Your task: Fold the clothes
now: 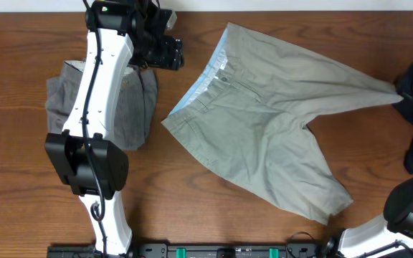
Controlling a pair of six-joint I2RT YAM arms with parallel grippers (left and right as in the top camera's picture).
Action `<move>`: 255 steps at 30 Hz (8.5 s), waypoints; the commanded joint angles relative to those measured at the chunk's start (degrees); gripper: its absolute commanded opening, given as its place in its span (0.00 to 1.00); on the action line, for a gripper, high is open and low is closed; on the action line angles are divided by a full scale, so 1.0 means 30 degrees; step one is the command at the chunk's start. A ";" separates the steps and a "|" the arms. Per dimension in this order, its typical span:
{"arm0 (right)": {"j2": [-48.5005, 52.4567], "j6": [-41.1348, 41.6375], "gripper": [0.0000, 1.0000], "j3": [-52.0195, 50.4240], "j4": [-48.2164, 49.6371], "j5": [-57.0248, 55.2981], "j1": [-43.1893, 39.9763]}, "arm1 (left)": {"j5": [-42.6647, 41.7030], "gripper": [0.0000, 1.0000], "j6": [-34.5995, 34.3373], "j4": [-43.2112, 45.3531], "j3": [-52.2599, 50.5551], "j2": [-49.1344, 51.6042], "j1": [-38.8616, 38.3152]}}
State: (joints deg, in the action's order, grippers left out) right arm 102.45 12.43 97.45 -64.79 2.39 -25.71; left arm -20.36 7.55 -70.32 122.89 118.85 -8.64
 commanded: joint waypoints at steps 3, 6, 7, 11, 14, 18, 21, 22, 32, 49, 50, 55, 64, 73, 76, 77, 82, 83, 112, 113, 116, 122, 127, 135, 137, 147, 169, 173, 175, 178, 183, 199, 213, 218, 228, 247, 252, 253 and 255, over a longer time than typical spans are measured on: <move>0.0590 -0.0306 0.47 -0.0189 -0.1647 -0.1231 0.0058 | 0.0109 0.78 0.0124 -0.0896 0.0022 0.0080 0.0015; 0.0590 -0.0998 0.49 -0.0189 -0.2266 0.0160 0.0087 | 0.0117 0.78 0.0124 -0.1290 0.0022 0.0080 0.0015; 0.0590 -0.1428 0.50 -0.0189 -0.2514 0.0809 0.0095 | 0.0109 0.79 0.0124 -0.1355 0.0022 0.0073 0.0015; 0.0590 -0.4350 0.52 -0.0255 -0.3490 0.4204 0.0255 | 0.0109 0.80 0.0117 -0.1530 0.0022 0.0073 0.0015; 0.0590 -0.5727 0.55 -0.0670 -0.3905 0.6127 0.0743 | 0.0109 0.81 0.0117 -0.1668 0.0022 0.0073 0.0015; 0.0590 -0.6965 0.59 -0.2608 -0.3410 0.6666 0.1792 | 0.0109 0.81 0.0102 -0.2069 0.0029 0.0066 0.0073; 0.0590 -0.7861 0.59 -0.4670 -0.2310 0.7657 0.2900 | 0.0109 0.82 0.0102 -0.2164 0.0029 0.0066 0.0073; 0.0590 -0.7985 0.59 -0.5566 -0.1778 0.7701 0.3468 | 0.0109 0.82 0.0102 -0.2164 0.0029 0.0066 0.0073; 0.0590 -0.4408 0.55 -0.9428 0.0255 0.0124 0.6499 | 0.0109 0.84 0.0117 -0.1690 0.0029 0.0066 0.0073; 0.0590 -0.3883 0.37 -1.2021 0.3162 0.2871 0.7286 | 0.0109 0.88 0.0117 -0.1268 0.0029 0.0066 0.0073; 0.0590 -0.3701 0.29 -1.2400 0.3483 0.2812 0.7351 | 0.0117 0.88 0.0124 -0.1268 0.0029 0.0066 0.0073; 0.0328 -0.3228 0.01 -1.1912 0.3497 0.1537 0.7038 | 0.0109 0.88 0.0124 -0.1268 0.0029 0.0066 0.0073; -0.1078 -0.3228 0.01 -0.6280 0.2659 -0.1683 0.4874 | 0.0109 0.88 0.0117 -0.1413 0.0022 0.0066 0.0066; -0.0546 -0.3228 0.43 -0.5748 0.4830 -0.0291 0.3876 | -0.0131 0.88 0.0117 -0.2419 -0.0131 0.0109 -0.0066; -0.0481 -0.3024 0.67 -0.5748 0.4561 -0.0284 0.3818 | -0.0605 0.88 0.0109 -0.2652 -0.0670 0.0117 -0.0284; -0.0481 -0.3002 0.70 -0.5748 0.4357 -0.0277 0.3767 | -0.0852 0.88 0.0117 -0.2696 -0.0925 0.0117 -0.0393; -0.0481 -0.1727 0.73 -0.5748 0.2739 0.0787 0.3096 | -0.1566 0.87 0.0117 -0.2688 -0.3009 0.0117 -0.1268; -0.0481 -0.1734 0.72 -0.5756 0.2339 0.1435 0.2929 | -0.1566 0.87 0.0117 -0.2565 -0.3577 0.0124 -0.1501; -0.0481 -0.1938 0.73 -0.5770 -0.1479 0.3861 0.1843 | -0.0299 0.06 -0.1996 0.4364 -1.4630 0.0124 -0.2710; -0.0481 -0.1945 0.73 -0.5770 -0.1537 0.3861 0.1843 | 0.0525 0.06 -0.3213 0.3803 -1.4630 0.0124 -0.2579; -0.0481 -0.1945 0.73 -0.5785 -0.1632 0.3854 0.1843 | 0.1698 0.06 -0.4532 0.2375 -1.4630 0.0117 -0.2062; -0.0466 -0.1938 0.75 -0.6397 -0.1100 0.3854 0.1843 | 0.0357 0.08 -0.4342 0.2324 -1.4622 -0.0226 -0.0678; -0.0466 -0.1931 0.75 -0.7206 -0.0357 0.3861 0.1843 | -0.2914 0.62 -0.2630 0.5304 -1.4644 -0.0284 -0.1107; -0.0466 -0.1931 0.75 -0.7329 -0.0248 0.3861 0.1843 | -0.2936 0.73 -0.2761 0.6958 -1.4644 0.0255 -0.3045; -0.0466 -0.1931 0.75 -0.7329 -0.0240 0.3861 0.1843 | -0.2776 0.66 -0.2754 0.6550 -1.4651 0.0357 -0.3504; -0.0466 -0.1931 0.75 -0.7344 -0.0321 0.3861 0.1843 | 0.3177 0.06 -0.7941 0.2390 -1.4673 0.0313 -0.2637; -0.0350 0.2521 0.01 -1.4549 1.3930 0.2645 0.1843 | 0.5479 0.06 -0.7912 -0.0291 -1.4681 0.0313 -0.0277; -0.0073 0.3147 0.01 -1.4943 1.5992 0.0809 0.1800 | 0.5683 0.06 -0.7905 -0.0430 -1.4681 0.0313 -0.0015; 0.0182 0.3956 0.01 -1.4936 1.6713 0.0284 0.1800 | 0.5683 0.06 -0.7905 -0.0437 -1.4681 0.0313 0.0189; 0.0721 0.5122 0.01 -1.4870 1.7894 0.0561 0.1785 | 0.5676 0.06 -0.7898 -0.0459 -1.4673 0.0313 0.0408; 0.1902 0.5428 0.01 -1.4316 1.8826 0.1661 0.1829 | 0.5668 0.14 -0.7825 -0.0321 -1.4673 0.0313 0.0444; 0.3381 0.5515 0.01 -1.3850 1.8287 0.1319 0.1843 | 0.5654 0.56 -0.7825 -0.0561 -1.4200 0.0007 0.0444; 0.9522 0.6346 0.01 -0.7985 2.0320 0.6951 0.1821 | 0.1042 0.72 -0.5202 0.1042 -1.3369 -0.3526 0.0393; 0.8451 0.3723 0.08 -0.6178 1.9489 0.9894 0.1719 | -0.0525 0.82 -0.3781 0.3257 -1.3362 -0.4146 0.0393; 0.2710 -0.0168 0.22 -0.4524 1.1825 1.1482 0.1384 | -0.2011 0.86 -0.2798 0.8502 -1.3362 -0.4044 0.0357; -0.1188 0.1647 0.18 -1.1511 0.0758 0.3803 0.1370 | -0.2004 0.86 0.0233 0.8750 -1.3508 -0.3876 -0.0590; -0.1188 0.2710 0.20 -1.3522 0.1931 0.2659 0.1282 | -0.1996 0.86 0.0699 0.8320 -1.4149 -0.3876 -0.0729; -0.1188 0.3308 0.20 -1.3952 0.2492 0.2149 0.1268 | -0.1996 0.86 0.0699 0.8335 -1.4258 -0.3876 -0.0729; -0.1188 0.4328 0.23 -1.4622 0.3417 0.1100 0.1268 | -0.2004 0.86 0.0692 0.8240 -1.4375 -0.3876 -0.0736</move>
State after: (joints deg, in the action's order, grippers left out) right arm 98.91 19.64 55.77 -56.34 11.00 -21.43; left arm -25.56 8.03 -45.08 80.93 107.09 -10.63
